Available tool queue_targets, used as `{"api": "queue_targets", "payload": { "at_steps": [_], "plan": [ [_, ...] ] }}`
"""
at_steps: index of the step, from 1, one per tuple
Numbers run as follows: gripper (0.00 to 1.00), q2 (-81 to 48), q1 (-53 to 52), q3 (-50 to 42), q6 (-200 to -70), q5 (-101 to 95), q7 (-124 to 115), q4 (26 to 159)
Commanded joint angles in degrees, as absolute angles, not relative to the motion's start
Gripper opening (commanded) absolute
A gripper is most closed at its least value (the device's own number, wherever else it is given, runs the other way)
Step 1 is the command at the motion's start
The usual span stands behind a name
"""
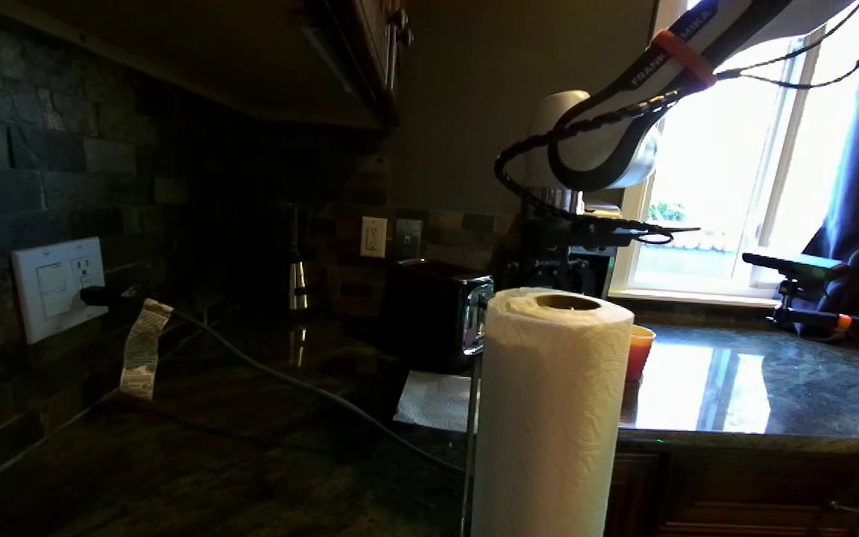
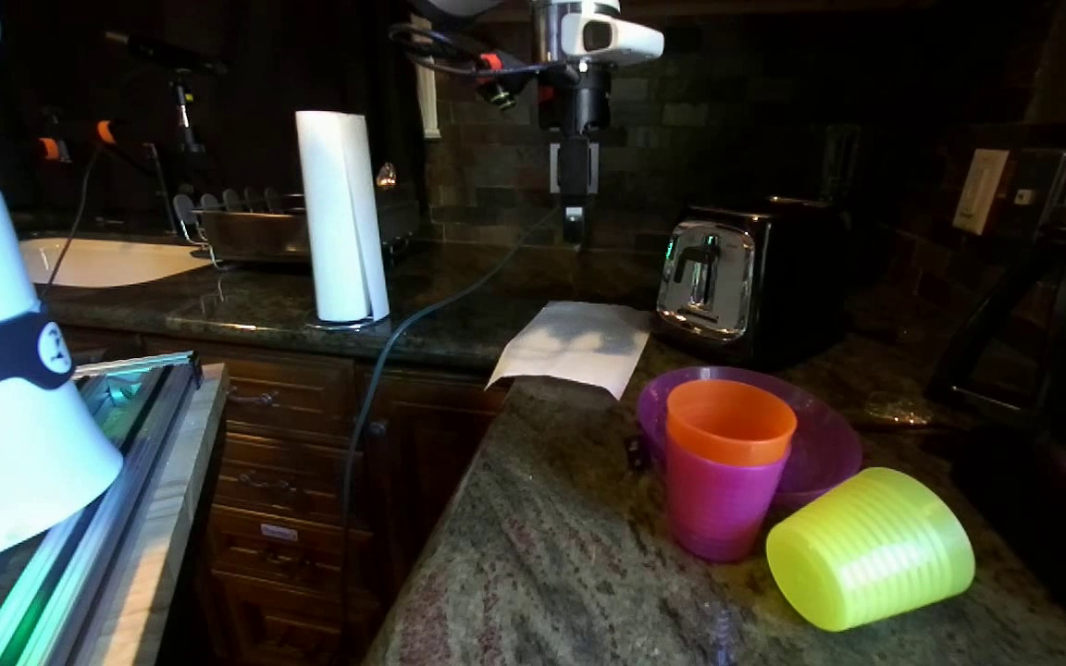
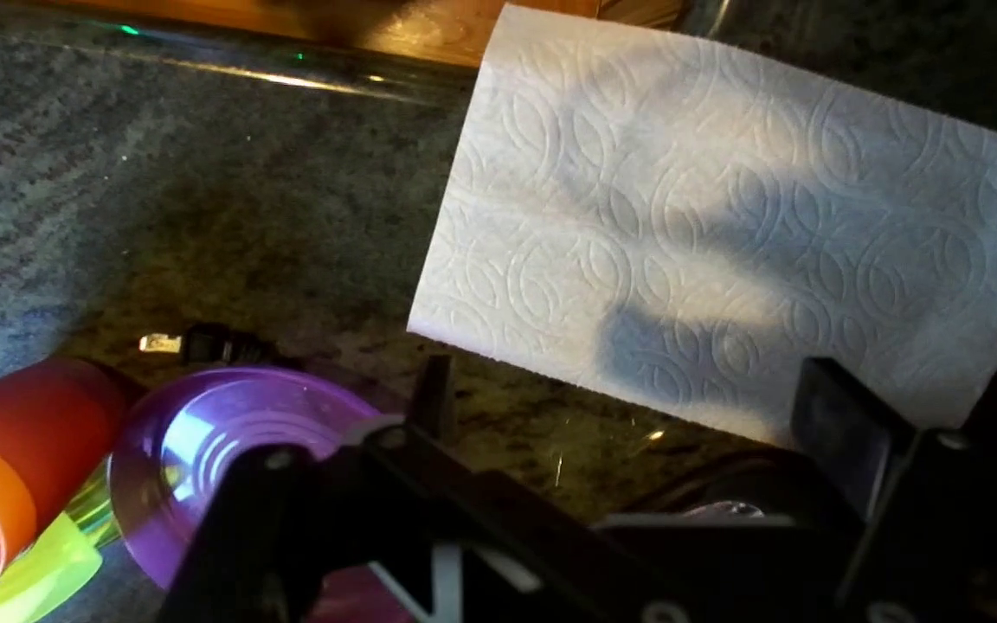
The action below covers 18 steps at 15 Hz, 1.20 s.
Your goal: Pick up the napkin and wipe the counter
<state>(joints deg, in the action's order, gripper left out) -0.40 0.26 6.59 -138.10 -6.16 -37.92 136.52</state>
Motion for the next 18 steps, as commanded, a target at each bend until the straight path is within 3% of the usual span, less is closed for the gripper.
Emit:
{"api": "queue_targets", "payload": {
  "at_steps": [1,11,13,15,17,18],
  "plan": [
    [1.00,-4.9,-1.8,5.5,-145.5,-5.4,-38.2,138.3],
    [1.00,-18.7,-8.9,1.9,-153.3,-6.8,-39.1,130.1],
    [0.89,-21.2,-10.4,0.9,-152.1,-7.1,-39.4,127.0],
    [0.96,-23.7,-11.9,-0.5,-151.4,-7.4,-39.7,124.4],
    [0.86,-25.9,-12.6,-1.1,-150.7,-6.4,-38.9,122.4],
    [0.88,-27.1,-13.0,-1.5,-150.5,-6.4,-38.6,121.5]
  ]
}}
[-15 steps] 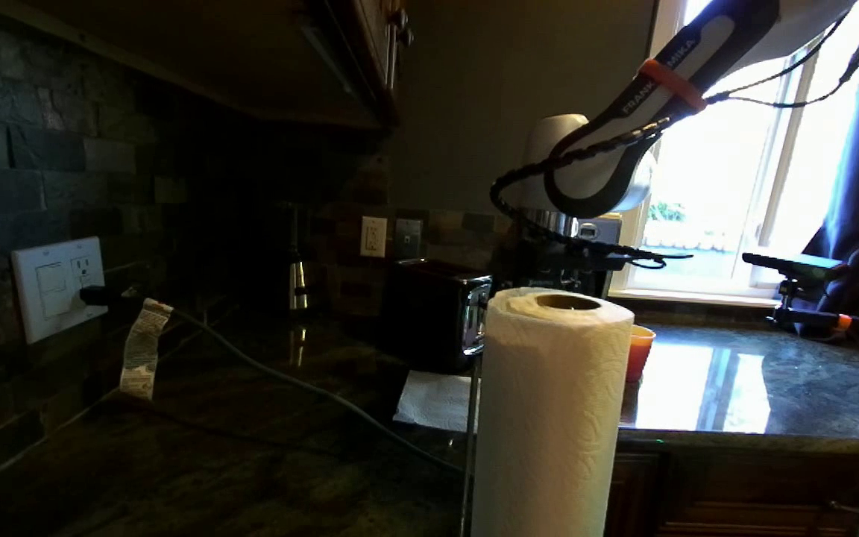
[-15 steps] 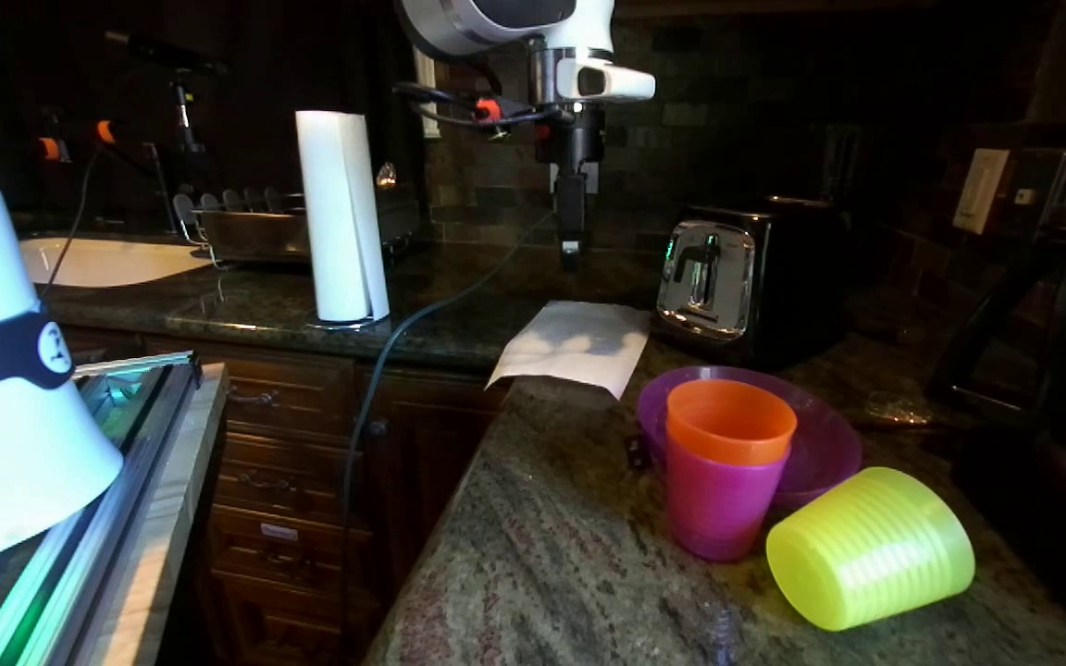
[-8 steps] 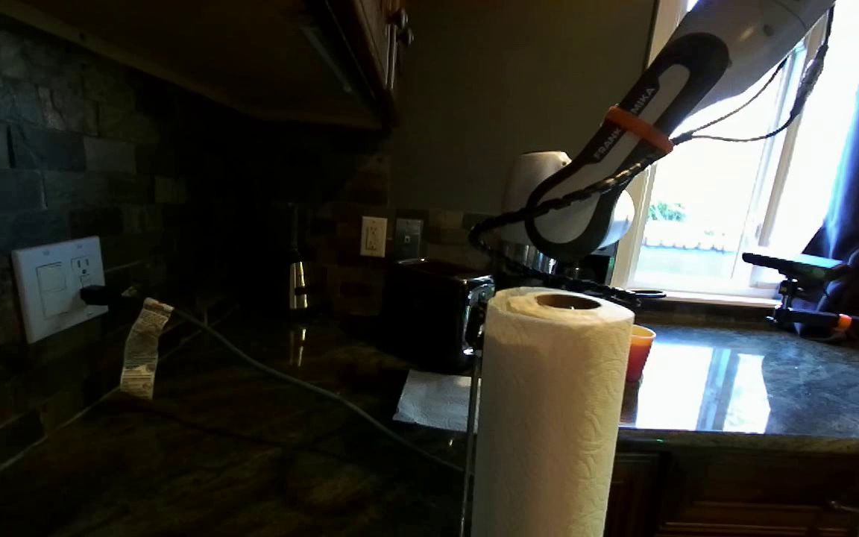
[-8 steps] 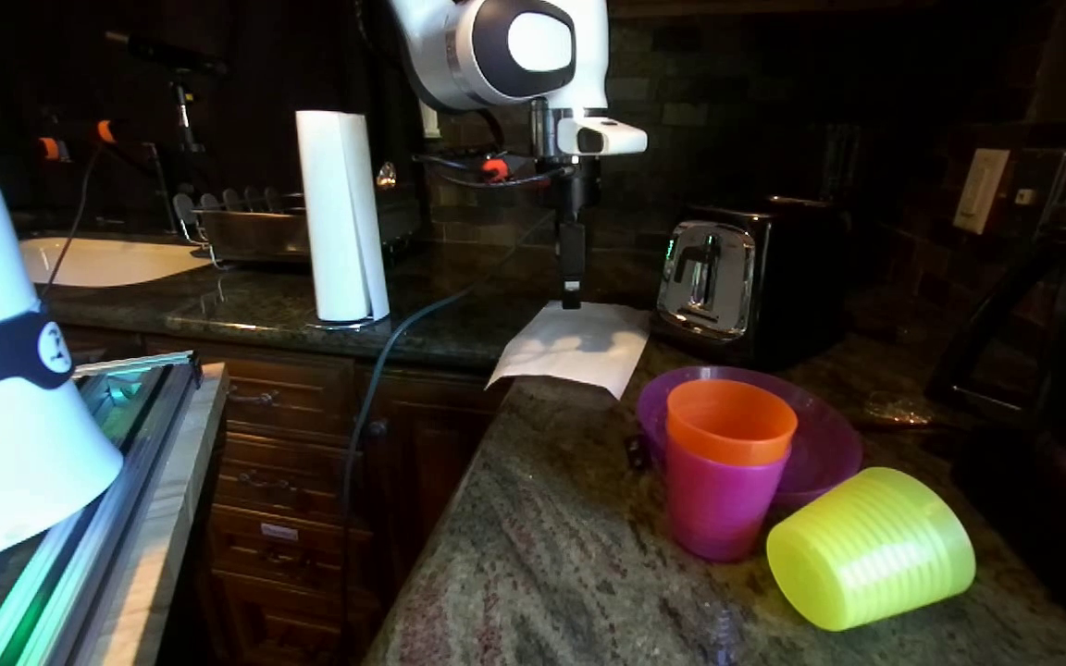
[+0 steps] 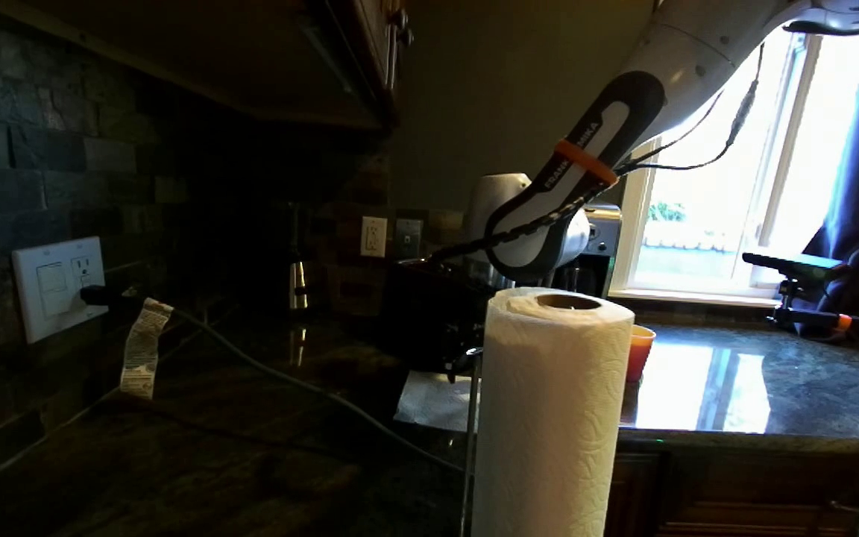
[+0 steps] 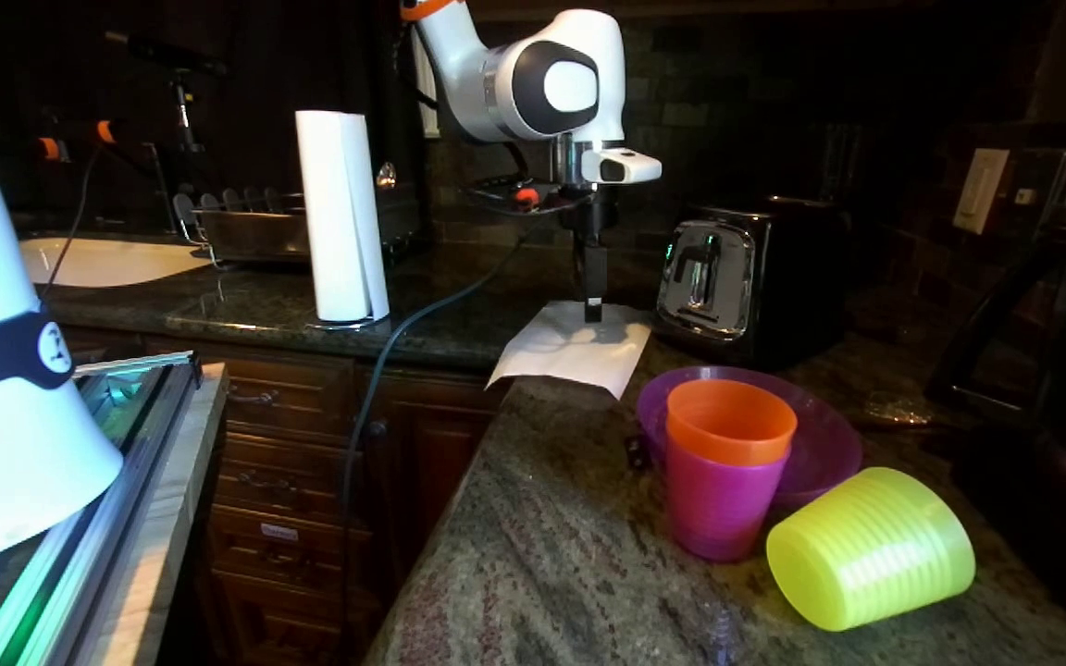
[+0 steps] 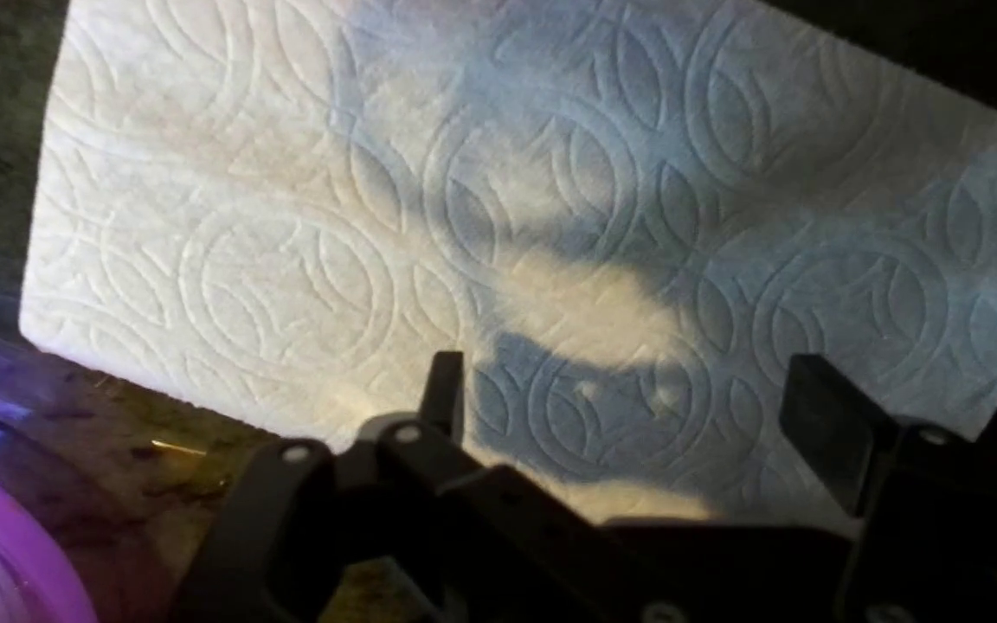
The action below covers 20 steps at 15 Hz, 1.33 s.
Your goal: Pick up the napkin and wipe the counter
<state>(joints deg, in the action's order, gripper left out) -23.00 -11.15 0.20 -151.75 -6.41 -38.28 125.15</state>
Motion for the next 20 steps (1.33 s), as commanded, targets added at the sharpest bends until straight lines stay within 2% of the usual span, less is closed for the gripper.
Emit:
{"api": "queue_targets", "payload": {
  "at_steps": [1,4,5,13,20],
  "plan": [
    [0.92,-28.3,-13.5,-1.9,-150.3,-6.5,-38.7,120.6],
    [0.81,-31.5,-14.4,-2.3,-149.5,-6.0,-37.8,118.7],
    [0.61,-32.3,-14.7,-2.4,-149.3,-5.9,-37.7,118.3],
    [0.00,-29.2,-17.0,-1.8,-148.7,-6.1,-36.0,118.0],
    [0.00,-23.7,-20.1,-2.3,-147.5,-8.8,-36.2,118.7]
  ]
}}
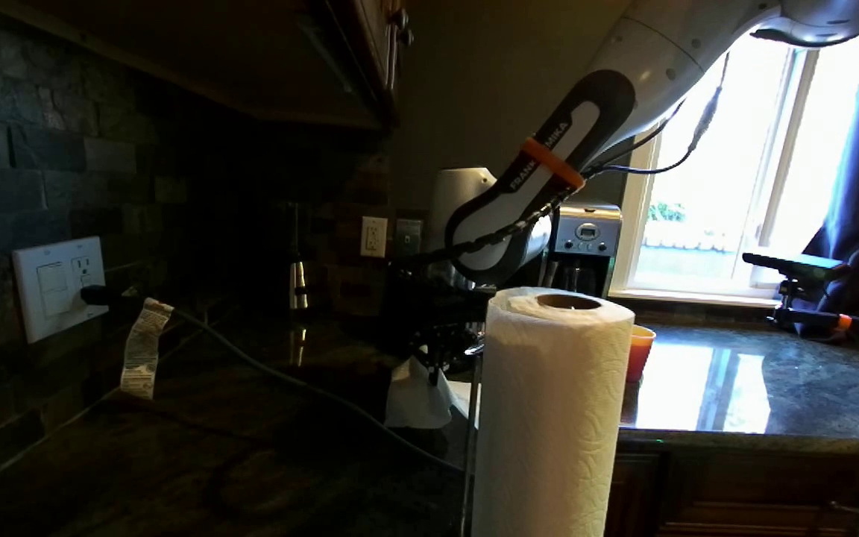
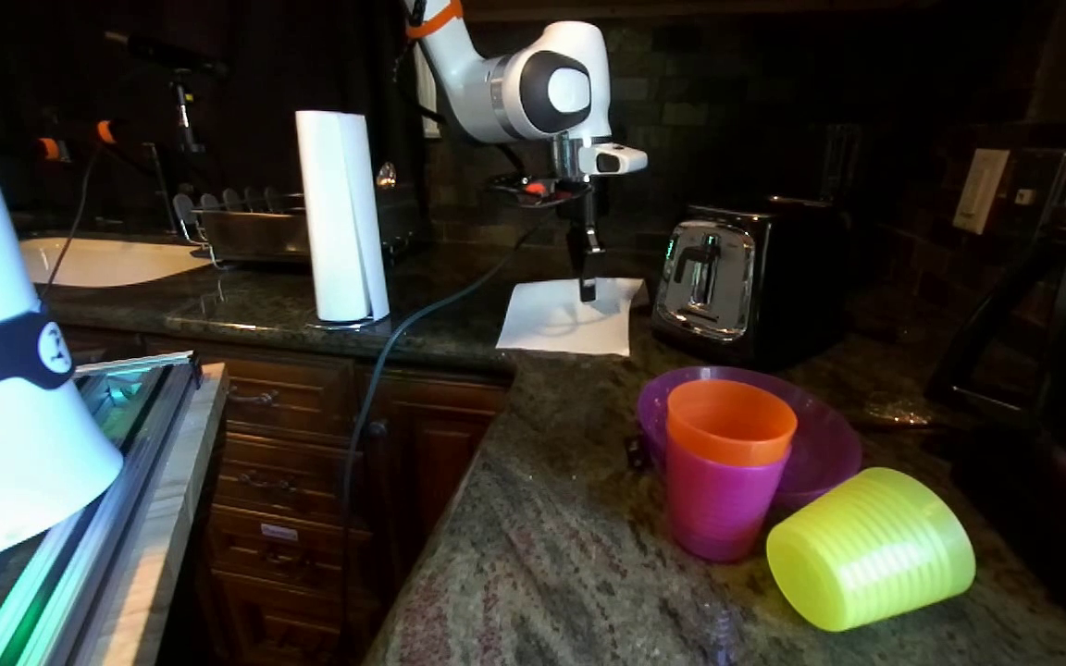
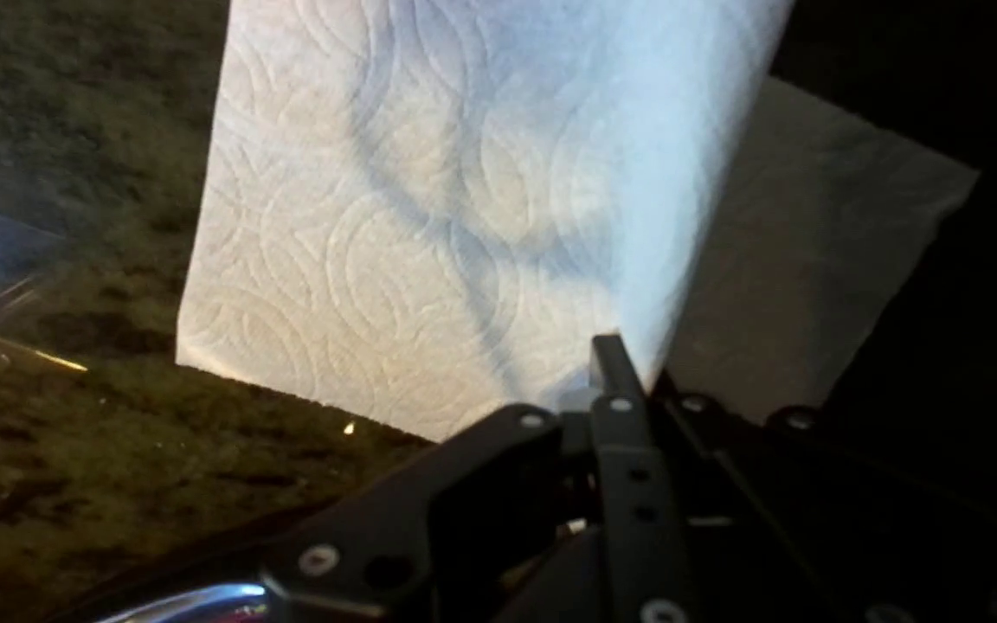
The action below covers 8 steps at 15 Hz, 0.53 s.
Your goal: Pick up the napkin and wipe the counter
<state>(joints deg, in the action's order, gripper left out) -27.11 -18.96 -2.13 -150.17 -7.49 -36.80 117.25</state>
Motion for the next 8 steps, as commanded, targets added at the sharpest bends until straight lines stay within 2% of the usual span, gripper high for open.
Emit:
{"api": "queue_targets", "payload": {
  "at_steps": [1,3,5,6,8],
  "plan": [
    [0.00,-21.7,-20.8,-2.7,-149.2,-11.2,-35.2,120.4],
    [0.00,-17.5,-21.3,-3.1,-150.5,-15.5,-34.2,124.6],
    [0.00,-12.9,-17.5,1.7,-146.8,-9.1,-27.9,130.7],
    [0.01,-18.8,-19.2,-0.4,-148.9,-12.3,-32.3,123.1],
    [0.01,-15.6,-17.9,1.3,-147.7,-10.9,-30.1,127.5]
  ]
}}
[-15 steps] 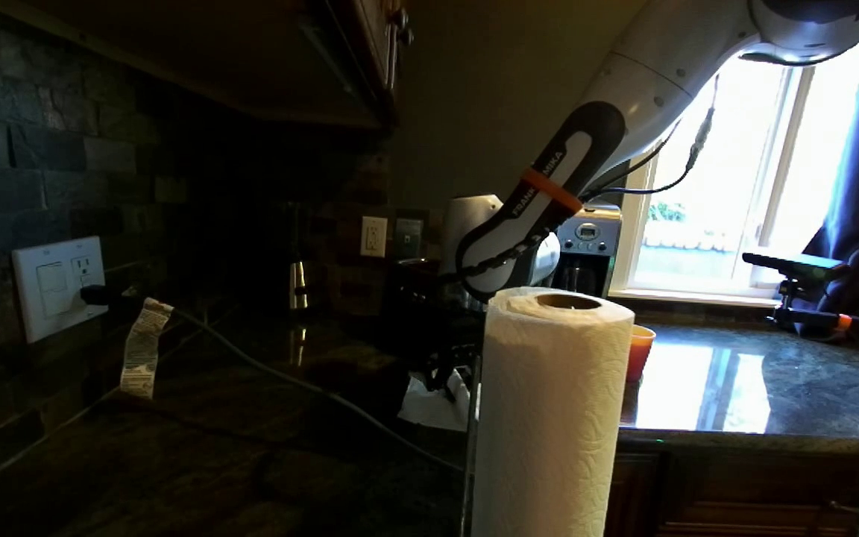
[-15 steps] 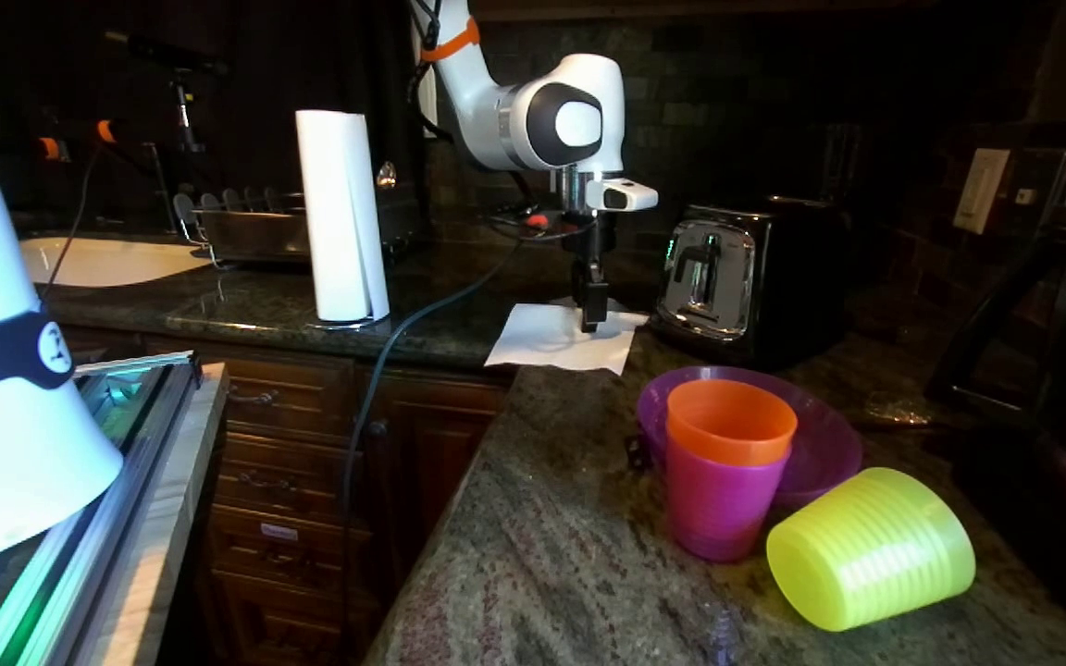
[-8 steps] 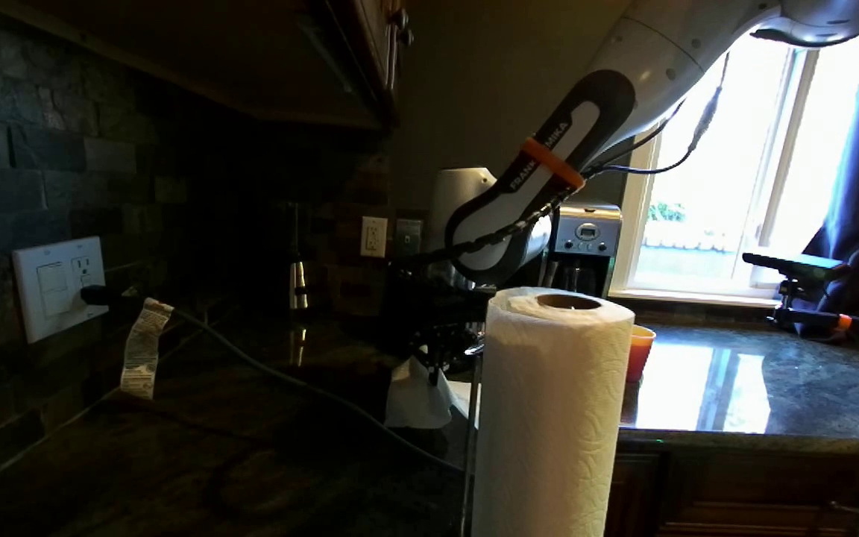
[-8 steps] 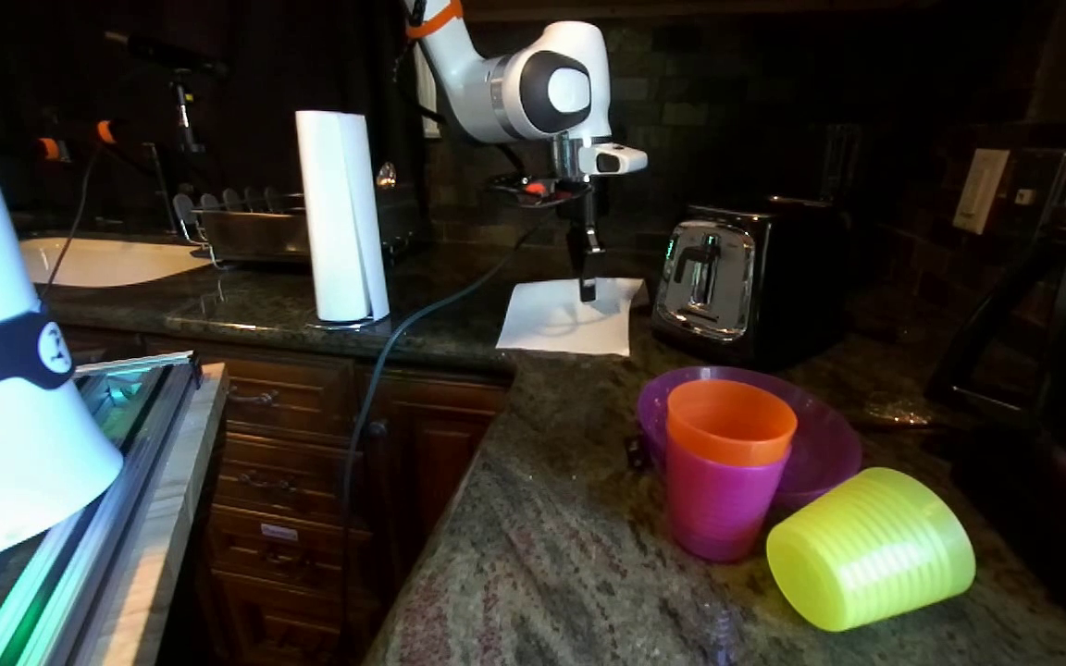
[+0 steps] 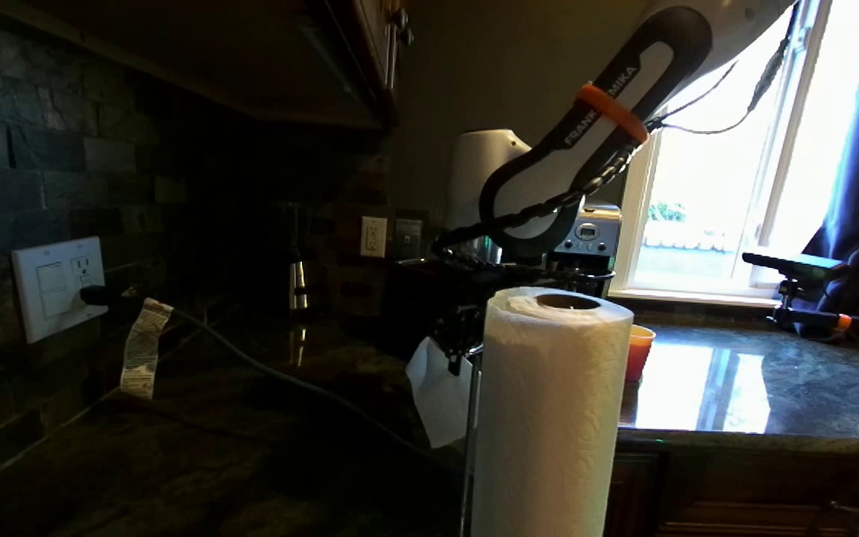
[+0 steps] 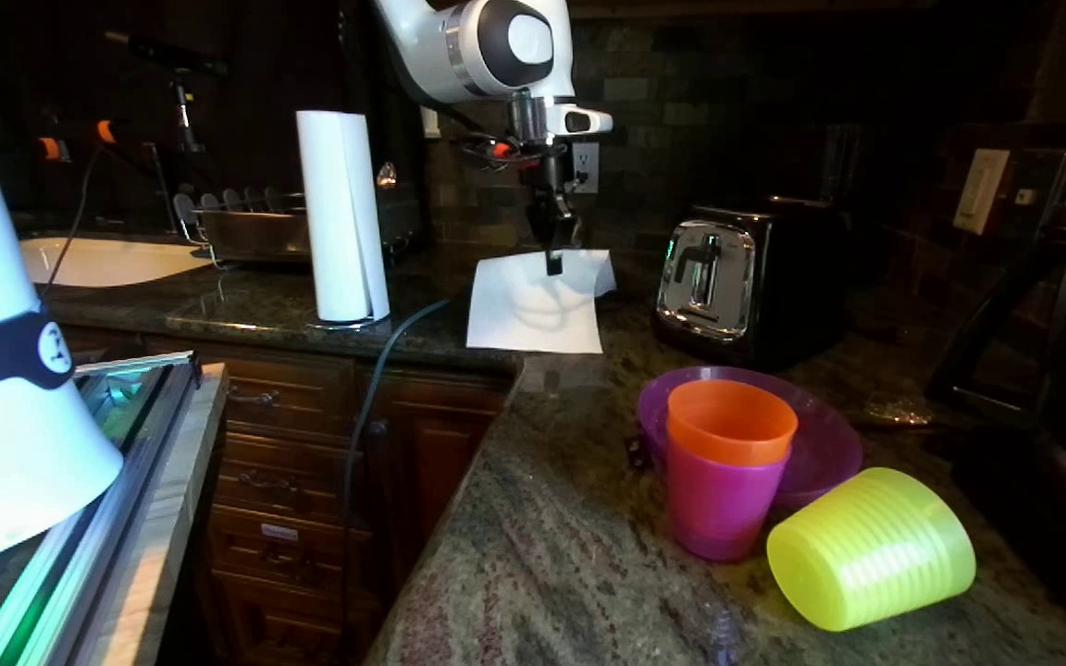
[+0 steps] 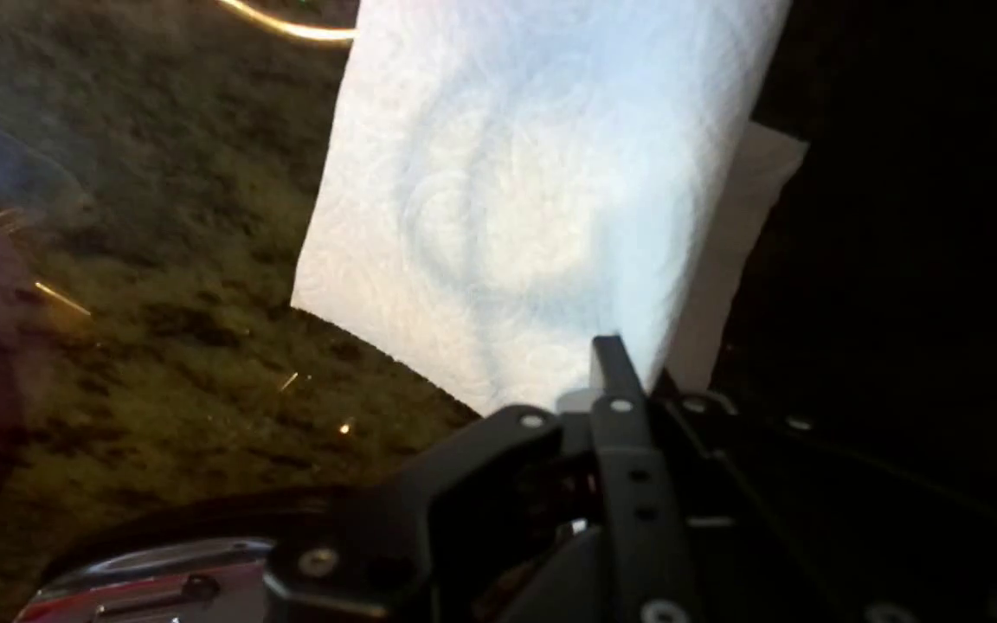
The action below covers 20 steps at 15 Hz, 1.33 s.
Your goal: Pick up the napkin and wipe the counter
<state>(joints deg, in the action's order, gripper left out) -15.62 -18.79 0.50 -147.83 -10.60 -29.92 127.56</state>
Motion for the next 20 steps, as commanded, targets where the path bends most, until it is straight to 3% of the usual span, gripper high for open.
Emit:
{"api": "queue_targets", "payload": {
  "at_steps": [1,11,20],
  "plan": [
    [0.01,-14.7,-17.6,1.7,-147.6,-10.8,-29.8,128.7],
    [0.00,-21.8,-18.0,-1.3,-149.6,-22.3,-28.7,108.7],
    [0.00,-40.5,-18.2,-3.9,-149.0,-20.1,-24.1,86.7]
  ]
}}
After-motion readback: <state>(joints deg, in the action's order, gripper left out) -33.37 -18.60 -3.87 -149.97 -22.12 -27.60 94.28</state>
